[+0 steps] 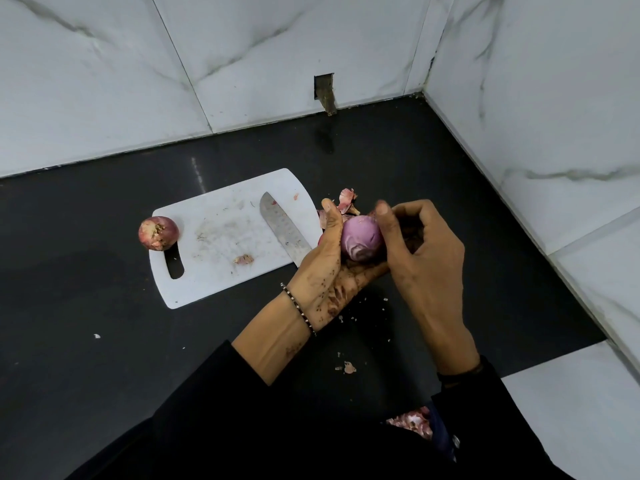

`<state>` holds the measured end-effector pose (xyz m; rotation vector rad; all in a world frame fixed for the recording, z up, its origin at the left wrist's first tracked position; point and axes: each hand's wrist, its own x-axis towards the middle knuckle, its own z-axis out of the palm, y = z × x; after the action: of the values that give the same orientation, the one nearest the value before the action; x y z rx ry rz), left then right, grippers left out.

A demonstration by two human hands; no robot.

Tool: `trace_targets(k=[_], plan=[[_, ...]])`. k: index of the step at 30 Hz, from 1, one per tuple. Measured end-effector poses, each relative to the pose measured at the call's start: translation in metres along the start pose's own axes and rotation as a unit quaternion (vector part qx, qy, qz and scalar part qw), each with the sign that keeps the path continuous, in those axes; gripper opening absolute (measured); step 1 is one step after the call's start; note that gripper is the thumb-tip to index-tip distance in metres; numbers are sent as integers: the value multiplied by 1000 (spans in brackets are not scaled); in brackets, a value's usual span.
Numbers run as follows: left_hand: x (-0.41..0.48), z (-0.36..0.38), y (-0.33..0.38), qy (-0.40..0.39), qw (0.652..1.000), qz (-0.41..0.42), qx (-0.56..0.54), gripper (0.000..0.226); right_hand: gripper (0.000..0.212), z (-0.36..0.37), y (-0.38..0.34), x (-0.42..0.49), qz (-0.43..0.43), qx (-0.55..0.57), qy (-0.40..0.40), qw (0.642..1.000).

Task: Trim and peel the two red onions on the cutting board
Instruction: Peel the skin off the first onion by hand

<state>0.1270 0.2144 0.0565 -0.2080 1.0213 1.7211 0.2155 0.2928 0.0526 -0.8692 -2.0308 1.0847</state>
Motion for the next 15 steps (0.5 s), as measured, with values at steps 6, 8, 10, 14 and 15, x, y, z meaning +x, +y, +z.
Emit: trace_targets(k=[6, 8, 10, 14, 15], plan=[[-8, -1, 3, 11, 999, 14, 48, 64, 24, -7, 1, -8, 20, 48, -47, 998], [-9, -1, 3, 18, 998, 23, 64, 59, 25, -8, 2, -9, 11, 39, -50, 998], [-9, -1, 2, 38, 995, 35, 83, 59, 26, -9, 2, -11, -3, 24, -59, 998], [-9, 0, 2, 59, 992, 42, 107, 55, 30, -12, 5, -11, -21, 19, -66, 997], [-10, 0, 2, 61, 991, 42, 108, 54, 31, -13, 6, -11, -20, 23, -71, 997]])
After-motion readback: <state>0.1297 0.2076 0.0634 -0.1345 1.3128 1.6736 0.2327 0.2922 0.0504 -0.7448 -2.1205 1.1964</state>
